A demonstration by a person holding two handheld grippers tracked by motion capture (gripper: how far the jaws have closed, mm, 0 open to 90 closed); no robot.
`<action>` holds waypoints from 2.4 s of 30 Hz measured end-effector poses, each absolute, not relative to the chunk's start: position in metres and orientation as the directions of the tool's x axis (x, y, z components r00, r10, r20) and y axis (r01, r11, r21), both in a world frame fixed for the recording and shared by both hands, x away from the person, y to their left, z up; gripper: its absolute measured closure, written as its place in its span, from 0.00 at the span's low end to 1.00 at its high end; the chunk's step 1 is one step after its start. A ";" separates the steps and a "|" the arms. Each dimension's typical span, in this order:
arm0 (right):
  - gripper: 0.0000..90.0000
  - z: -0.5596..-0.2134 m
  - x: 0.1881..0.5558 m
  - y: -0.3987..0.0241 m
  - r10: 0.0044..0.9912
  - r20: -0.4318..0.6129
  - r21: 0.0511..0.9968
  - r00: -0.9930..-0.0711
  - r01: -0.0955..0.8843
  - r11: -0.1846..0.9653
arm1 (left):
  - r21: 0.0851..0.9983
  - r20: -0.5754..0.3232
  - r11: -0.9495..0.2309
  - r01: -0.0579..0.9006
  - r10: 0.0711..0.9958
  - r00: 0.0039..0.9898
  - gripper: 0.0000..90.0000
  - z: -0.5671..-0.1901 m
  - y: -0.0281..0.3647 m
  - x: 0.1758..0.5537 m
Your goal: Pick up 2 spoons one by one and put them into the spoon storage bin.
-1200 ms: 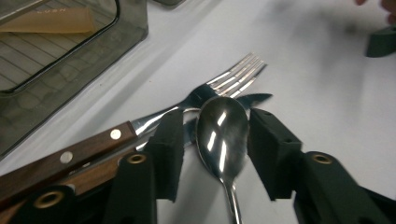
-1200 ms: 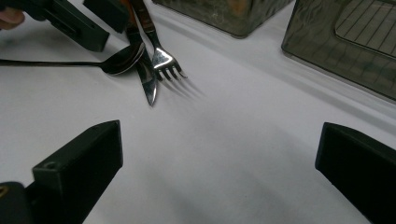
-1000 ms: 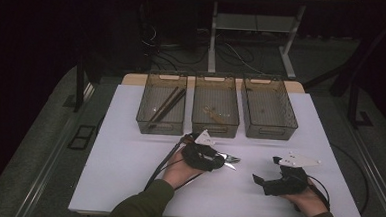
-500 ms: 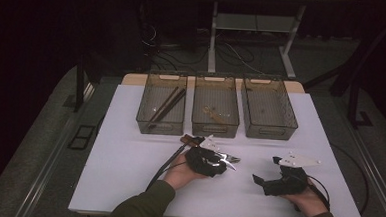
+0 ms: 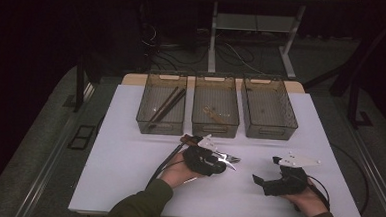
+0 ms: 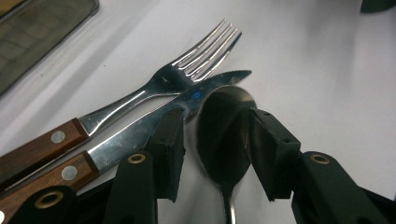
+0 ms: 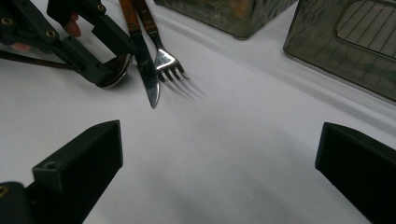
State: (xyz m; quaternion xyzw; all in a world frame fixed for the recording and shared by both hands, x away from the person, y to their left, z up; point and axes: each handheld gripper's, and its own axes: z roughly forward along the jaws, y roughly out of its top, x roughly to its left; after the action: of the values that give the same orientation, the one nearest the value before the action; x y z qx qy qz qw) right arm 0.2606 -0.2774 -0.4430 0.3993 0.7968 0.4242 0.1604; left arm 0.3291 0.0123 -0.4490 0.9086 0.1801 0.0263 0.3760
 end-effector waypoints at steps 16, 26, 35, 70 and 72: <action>0.01 -0.444 0.261 -0.276 0.771 0.082 0.804 -0.631 0.499 0.323 | 0.689 -0.113 -0.665 0.289 0.296 0.949 0.96 -0.437 0.011 0.324; 0.01 -0.443 0.260 -0.277 0.771 0.083 0.805 -0.632 0.499 0.322 | 0.693 -0.126 -0.662 0.287 0.281 0.951 0.99 -0.434 0.012 0.323; 0.01 -0.442 0.260 -0.277 0.770 0.082 0.805 -0.633 0.497 0.323 | 0.708 -0.126 -0.639 0.300 0.304 0.944 0.99 -0.425 0.018 0.322; 0.01 -0.444 0.261 -0.277 0.776 0.093 0.807 -0.624 0.504 0.308 | 0.835 -0.058 -0.440 0.330 0.526 0.848 0.99 -0.354 0.058 0.402; 0.01 -0.444 0.261 -0.277 0.777 0.090 0.808 -0.623 0.502 0.309 | 0.841 -0.055 -0.427 0.333 0.544 0.837 0.99 -0.351 0.056 0.411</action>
State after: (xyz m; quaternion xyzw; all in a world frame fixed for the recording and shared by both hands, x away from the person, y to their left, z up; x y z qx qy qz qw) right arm 0.2611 -0.2774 -0.4442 0.4031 0.7930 0.4277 0.1604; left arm 0.4109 0.0564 -0.3512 0.8371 0.2621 0.1131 0.4666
